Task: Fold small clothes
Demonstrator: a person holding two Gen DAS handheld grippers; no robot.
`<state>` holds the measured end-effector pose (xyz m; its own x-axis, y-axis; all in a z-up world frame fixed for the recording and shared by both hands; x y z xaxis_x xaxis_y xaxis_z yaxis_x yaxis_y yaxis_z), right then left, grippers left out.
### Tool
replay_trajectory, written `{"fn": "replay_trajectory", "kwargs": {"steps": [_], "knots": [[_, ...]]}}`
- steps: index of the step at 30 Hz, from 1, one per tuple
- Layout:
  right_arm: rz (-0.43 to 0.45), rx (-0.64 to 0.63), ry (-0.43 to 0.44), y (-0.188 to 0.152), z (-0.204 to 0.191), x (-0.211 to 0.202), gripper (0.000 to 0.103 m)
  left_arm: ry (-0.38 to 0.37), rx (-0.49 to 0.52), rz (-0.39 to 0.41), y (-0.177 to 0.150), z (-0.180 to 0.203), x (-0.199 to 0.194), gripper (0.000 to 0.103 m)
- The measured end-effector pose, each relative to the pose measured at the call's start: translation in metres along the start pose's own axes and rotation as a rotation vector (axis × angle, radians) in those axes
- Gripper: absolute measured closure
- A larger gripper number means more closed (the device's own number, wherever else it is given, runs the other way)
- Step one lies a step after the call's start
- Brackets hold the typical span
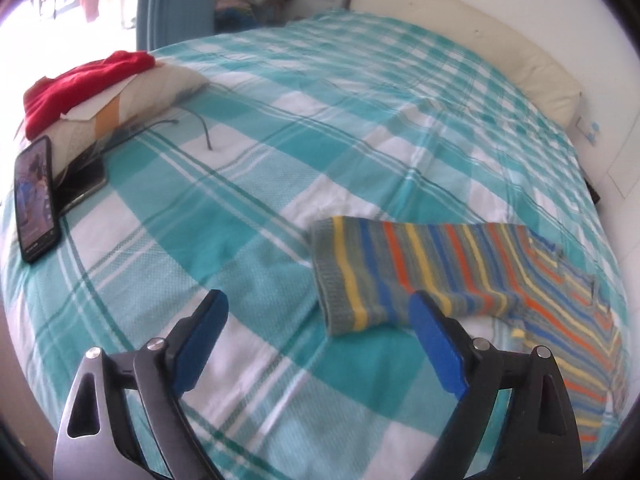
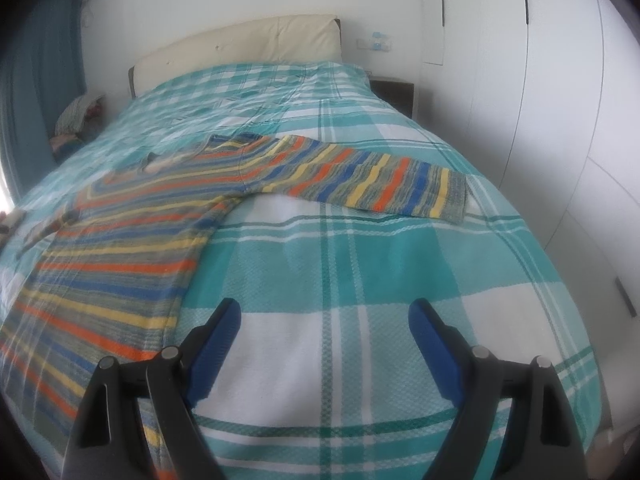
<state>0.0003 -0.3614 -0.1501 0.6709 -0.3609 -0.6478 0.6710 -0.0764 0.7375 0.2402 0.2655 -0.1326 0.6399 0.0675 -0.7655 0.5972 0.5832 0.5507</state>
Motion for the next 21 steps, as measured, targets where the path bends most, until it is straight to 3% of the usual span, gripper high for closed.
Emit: {"fn": "replay_trajectory", "kwargs": {"steps": [5, 14, 18, 21], "knots": [[0.000, -0.012, -0.013, 0.000, -0.001, -0.001, 0.018, -0.108, 0.101, -0.024, -0.046, 0.042, -0.033, 0.009], [0.009, -0.053, -0.034, 0.000, -0.006, -0.006, 0.018, -0.181, 0.355, -0.064, -0.149, 0.118, -0.049, 0.008], [0.006, -0.066, -0.040, 0.000, -0.008, -0.005, 0.018, -0.182, 0.390, -0.068, -0.178, 0.124, -0.044, 0.008], [0.001, -0.066, -0.041, -0.001, -0.008, -0.003, 0.018, -0.175, 0.358, -0.070, -0.186, 0.112, -0.037, 0.008]]}}
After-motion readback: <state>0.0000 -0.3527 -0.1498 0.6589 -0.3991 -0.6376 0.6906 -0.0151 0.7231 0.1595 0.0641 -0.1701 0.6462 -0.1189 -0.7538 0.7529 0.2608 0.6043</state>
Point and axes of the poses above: each gripper's, at about its wrist camera, not at the fingertips, and x roughly the way its jaws point, z to its right, y to its top, the point moved 6 cm from there along x, roughly the way its jaws point, and after that the axes turned 14 degrees about -x, right-handed, at the moved point
